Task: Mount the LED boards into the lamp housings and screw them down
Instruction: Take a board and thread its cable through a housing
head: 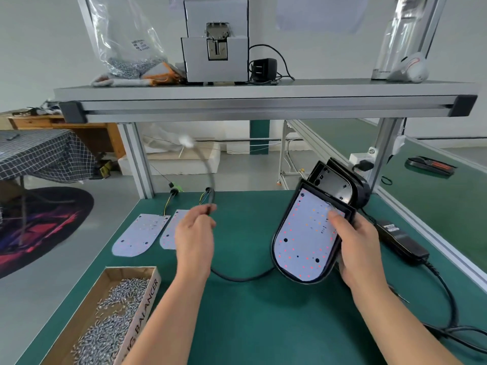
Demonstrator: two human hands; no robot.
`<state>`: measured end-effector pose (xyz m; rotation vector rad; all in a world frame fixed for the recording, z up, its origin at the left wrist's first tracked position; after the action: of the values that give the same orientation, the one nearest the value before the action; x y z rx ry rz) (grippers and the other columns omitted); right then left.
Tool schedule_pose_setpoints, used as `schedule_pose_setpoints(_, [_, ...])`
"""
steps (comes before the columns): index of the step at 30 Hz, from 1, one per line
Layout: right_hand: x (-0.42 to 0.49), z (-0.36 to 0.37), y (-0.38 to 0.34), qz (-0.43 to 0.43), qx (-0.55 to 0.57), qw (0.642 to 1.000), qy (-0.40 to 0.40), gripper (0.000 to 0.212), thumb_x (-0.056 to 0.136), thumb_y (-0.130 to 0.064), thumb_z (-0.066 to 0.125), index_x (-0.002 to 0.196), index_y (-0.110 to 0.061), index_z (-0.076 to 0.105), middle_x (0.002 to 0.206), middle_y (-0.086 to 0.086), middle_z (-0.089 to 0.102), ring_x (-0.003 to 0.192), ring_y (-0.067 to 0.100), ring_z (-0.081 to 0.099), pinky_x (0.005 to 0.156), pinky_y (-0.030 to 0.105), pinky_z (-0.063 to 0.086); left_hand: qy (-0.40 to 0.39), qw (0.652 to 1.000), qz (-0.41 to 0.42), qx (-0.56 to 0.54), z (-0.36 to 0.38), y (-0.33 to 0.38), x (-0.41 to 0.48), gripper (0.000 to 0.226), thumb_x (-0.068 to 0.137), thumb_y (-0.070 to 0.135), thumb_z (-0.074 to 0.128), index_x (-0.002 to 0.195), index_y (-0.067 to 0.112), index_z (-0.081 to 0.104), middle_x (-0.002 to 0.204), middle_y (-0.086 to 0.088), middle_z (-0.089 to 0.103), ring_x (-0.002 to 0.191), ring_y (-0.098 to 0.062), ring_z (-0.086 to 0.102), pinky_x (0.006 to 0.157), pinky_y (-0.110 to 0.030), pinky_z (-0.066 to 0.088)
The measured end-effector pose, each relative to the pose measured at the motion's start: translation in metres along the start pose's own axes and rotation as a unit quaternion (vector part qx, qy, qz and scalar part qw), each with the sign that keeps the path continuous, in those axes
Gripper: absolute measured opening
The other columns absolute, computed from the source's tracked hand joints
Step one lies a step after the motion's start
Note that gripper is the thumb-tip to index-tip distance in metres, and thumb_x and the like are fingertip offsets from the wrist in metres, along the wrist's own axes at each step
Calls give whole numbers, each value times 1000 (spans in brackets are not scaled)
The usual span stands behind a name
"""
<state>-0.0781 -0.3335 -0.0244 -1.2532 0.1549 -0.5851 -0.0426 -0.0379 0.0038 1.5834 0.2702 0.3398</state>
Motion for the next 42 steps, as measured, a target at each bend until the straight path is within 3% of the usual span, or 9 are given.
schedule_pose_setpoints(4, [-11, 9, -5, -21, -21, 999, 18, 21, 95, -27, 72, 111, -13, 75, 110, 4, 80, 97, 17, 74, 89, 41, 56, -167, 956, 69, 230, 16, 7, -21, 28, 86, 48, 41, 71, 28, 52, 53, 12, 35, 49, -13, 28, 58, -32, 26])
schedule_pose_setpoints(7, [-24, 17, -8, -54, -119, 991, 28, 20, 90, -40, 70, 100, -23, 73, 98, -3, 78, 87, 14, 70, 81, 39, 55, -211, 926, 103, 296, 28, 8, -34, 37, 96, 62, 40, 68, 41, 53, 52, 12, 44, 47, -11, 39, 55, -32, 33])
schedule_pose_setpoints(11, [-39, 31, -8, -81, -178, 981, 7, 19, 90, -43, 68, 95, -24, 68, 92, -4, 74, 85, 18, 67, 73, 35, 49, -187, 909, 178, 328, 46, 3, -50, 15, 105, 52, 49, 112, 41, 57, 104, 21, 59, 88, -9, 58, 77, -36, 45])
schedule_pose_setpoints(18, [-54, 42, -24, -95, -58, 983, -148, 41, 95, -72, 61, 112, -36, 70, 77, -8, 63, 66, 14, 58, 60, 27, 49, -224, 974, -9, 31, 53, -11, -47, 12, 108, 30, 61, 105, 22, 69, 82, 4, 69, 64, -6, 58, 59, -22, 49])
schedule_pose_setpoints(25, [-55, 44, -29, -154, -297, 935, -119, 46, 99, -35, 72, 139, -39, 50, 131, -24, 51, 131, 2, 50, 103, 15, 39, -297, 879, -281, -245, 62, -19, -60, 24, 110, 12, 46, 112, 1, 67, 83, -12, 67, 56, -16, 59, 41, -23, 47])
schedule_pose_setpoints(31, [-61, 41, -41, -128, -227, 960, -100, 38, 91, -57, 64, 127, -43, 58, 118, -18, 65, 103, 9, 64, 88, 23, 47, -219, 937, -201, -183, 62, -23, -58, 37, 105, 34, 68, 111, -1, 79, 113, -19, 80, 98, -35, 78, 91, -52, 64])
schedule_pose_setpoints(35, [-61, 46, -31, -2, -307, 923, -233, 99, 74, -62, 75, 160, -45, 27, 141, -33, 51, 119, 2, 60, 104, 30, 46, -162, 960, -153, -168, 56, -26, -49, 45, 103, 34, 70, 117, -8, 62, 107, -13, 71, 91, -32, 65, 91, -56, 55])
schedule_pose_setpoints(39, [-59, 46, -25, -8, -292, 929, -227, 71, 83, -23, 80, 120, -73, 46, 119, -32, 71, 110, -6, 68, 92, 26, 52, -308, 934, -81, -160, 48, -15, -43, 41, 97, 13, 70, 138, 8, 61, 131, -16, 75, 117, -36, 74, 102, -56, 58])
schedule_pose_setpoints(42, [-48, 37, -23, -2, -286, 940, -189, 62, 76, -25, 78, 118, -63, 55, 112, -26, 76, 101, -1, 73, 85, 28, 54, -420, 901, -40, -98, 42, -13, -41, 56, 93, 9, 69, 146, 19, 55, 138, -9, 72, 124, -35, 71, 102, -58, 59])
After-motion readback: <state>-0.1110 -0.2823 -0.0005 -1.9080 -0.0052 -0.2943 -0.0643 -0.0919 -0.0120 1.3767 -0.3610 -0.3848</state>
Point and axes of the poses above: each hand's wrist, its own x-axis towards the middle knuckle, its own z-axis out of the palm, y = z × x, the point moved 2 cm from there along x, towards the middle knuckle
